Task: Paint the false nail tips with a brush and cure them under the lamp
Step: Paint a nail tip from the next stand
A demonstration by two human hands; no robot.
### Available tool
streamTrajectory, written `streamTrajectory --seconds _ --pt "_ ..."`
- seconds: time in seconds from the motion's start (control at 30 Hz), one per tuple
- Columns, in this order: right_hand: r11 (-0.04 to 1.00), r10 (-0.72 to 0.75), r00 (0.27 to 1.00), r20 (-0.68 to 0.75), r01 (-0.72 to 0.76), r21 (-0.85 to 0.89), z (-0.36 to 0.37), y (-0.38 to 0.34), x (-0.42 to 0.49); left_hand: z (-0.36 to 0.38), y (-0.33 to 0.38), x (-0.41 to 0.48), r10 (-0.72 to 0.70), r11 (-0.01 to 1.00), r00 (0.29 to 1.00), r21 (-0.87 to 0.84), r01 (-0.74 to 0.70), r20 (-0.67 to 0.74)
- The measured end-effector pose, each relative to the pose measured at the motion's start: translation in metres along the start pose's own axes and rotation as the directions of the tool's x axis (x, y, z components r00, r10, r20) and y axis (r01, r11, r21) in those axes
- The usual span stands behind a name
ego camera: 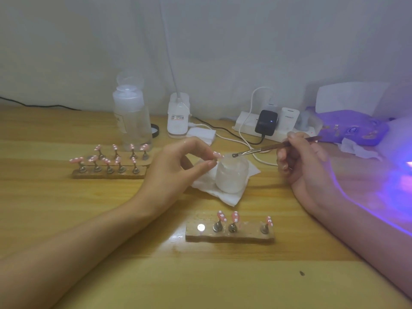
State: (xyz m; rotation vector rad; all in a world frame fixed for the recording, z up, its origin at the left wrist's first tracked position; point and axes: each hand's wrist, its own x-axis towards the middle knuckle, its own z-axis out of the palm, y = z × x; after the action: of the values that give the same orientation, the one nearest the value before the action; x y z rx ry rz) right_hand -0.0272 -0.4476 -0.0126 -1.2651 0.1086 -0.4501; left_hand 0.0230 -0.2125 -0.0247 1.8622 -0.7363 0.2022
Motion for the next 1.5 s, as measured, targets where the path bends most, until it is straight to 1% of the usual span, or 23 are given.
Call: streamTrajectory --seconds 0.13,0.23,0.3,0.37,0.43,0.53,0.67,0.7,0.8,0.83,0.9,0.97,1.03,1.1,1.23,1.3,1.37,1.43,1.5 --pt "1.0 -0.013 0.999 0.042 0.014 -0.027 0.0026 -0.0017 -0.0012 -0.0004 -0.0016 0.0002 -0.011 0.999 1.0 -0.04 0.012 0.026" --pt "0.999 -0.031 0.995 0.095 0.034 -0.033 0.005 -0.0027 -0.0023 -0.0011 -0.0036 0.0008 -0.026 0.999 0.999 -0.032 0.027 0.032" --pt "0.997 -0.043 0.989 0.143 0.052 -0.055 0.0064 -0.0033 -0.0035 -0.001 -0.0035 0.0009 -0.018 0.999 0.999 -0.032 0.019 0.03" --pt "0.995 -0.045 0.986 0.162 0.059 -0.081 0.0079 -0.0037 -0.0049 -0.0008 -0.0027 0.0004 -0.004 0.999 0.999 -0.033 0.005 0.033" --pt "0.994 -0.04 0.989 0.141 0.054 -0.099 0.0079 -0.0032 -0.0051 -0.0006 -0.0018 -0.0001 0.008 0.999 0.999 -0.035 -0.006 0.037" --pt "0.996 -0.033 0.995 0.091 0.04 -0.075 0.0065 -0.0036 -0.0044 -0.0007 -0.0003 0.0002 0.013 0.998 0.998 -0.055 -0.01 0.056" --pt "0.994 -0.045 0.987 0.155 0.061 -0.096 0.0083 -0.0051 -0.006 -0.0007 -0.0003 0.0005 0.028 0.999 0.997 -0.046 -0.025 0.068" --pt "0.992 -0.046 0.988 0.149 0.062 -0.11 0.0077 -0.0043 -0.0058 -0.0009 -0.0008 0.0005 0.031 0.999 0.997 -0.045 -0.028 0.068" --pt "0.995 -0.032 0.997 0.072 0.039 -0.089 0.0044 -0.0025 -0.0033 -0.0012 -0.0019 0.0004 0.034 0.998 0.997 -0.059 -0.03 0.067" --pt "0.997 -0.031 0.997 0.067 0.036 -0.068 0.0041 -0.0028 -0.0031 -0.0012 -0.0017 0.0004 0.035 0.997 0.997 -0.064 -0.03 0.07" --pt "0.997 -0.045 0.993 0.106 0.052 -0.061 0.006 -0.0037 -0.004 -0.0011 -0.0013 0.0002 0.035 0.997 0.996 -0.065 -0.03 0.077" --pt "0.993 -0.054 0.989 0.136 0.067 -0.097 0.0073 -0.0032 -0.0047 -0.001 -0.0011 0.0 0.031 0.998 0.996 -0.065 -0.026 0.079" --pt "0.994 -0.043 0.995 0.091 0.052 -0.1 0.0065 -0.0026 -0.0042 -0.001 -0.0012 0.0001 0.027 0.997 0.997 -0.069 -0.022 0.078" --pt "0.997 -0.036 0.998 0.059 0.039 -0.065 0.0047 -0.0028 -0.0032 -0.0008 -0.0013 0.0003 0.024 0.997 0.997 -0.075 -0.019 0.071" --pt "0.993 -0.055 0.988 0.142 0.069 -0.091 0.0072 -0.003 -0.0044 -0.0008 0.0 -0.0001 0.049 0.998 0.997 -0.048 -0.046 0.067" --pt "0.992 -0.055 0.992 0.11 0.066 -0.104 0.0065 -0.0023 -0.0039 -0.0006 0.0006 -0.0008 0.064 0.998 0.996 -0.032 -0.062 0.06" --pt "0.995 -0.057 0.995 0.084 0.064 -0.075 0.0046 -0.0019 -0.0029 -0.0003 0.0015 -0.0013 0.075 0.997 0.995 -0.023 -0.074 0.058" --pt "0.995 -0.076 0.991 0.115 0.083 -0.058 0.0047 -0.0023 -0.0031 0.0 0.0022 -0.0014 0.084 0.996 0.995 -0.022 -0.083 0.058" --pt "0.991 -0.089 0.986 0.142 0.101 -0.082 0.005 -0.0014 -0.0032 0.0 0.0022 -0.0015 0.089 0.996 0.994 -0.021 -0.088 0.056"
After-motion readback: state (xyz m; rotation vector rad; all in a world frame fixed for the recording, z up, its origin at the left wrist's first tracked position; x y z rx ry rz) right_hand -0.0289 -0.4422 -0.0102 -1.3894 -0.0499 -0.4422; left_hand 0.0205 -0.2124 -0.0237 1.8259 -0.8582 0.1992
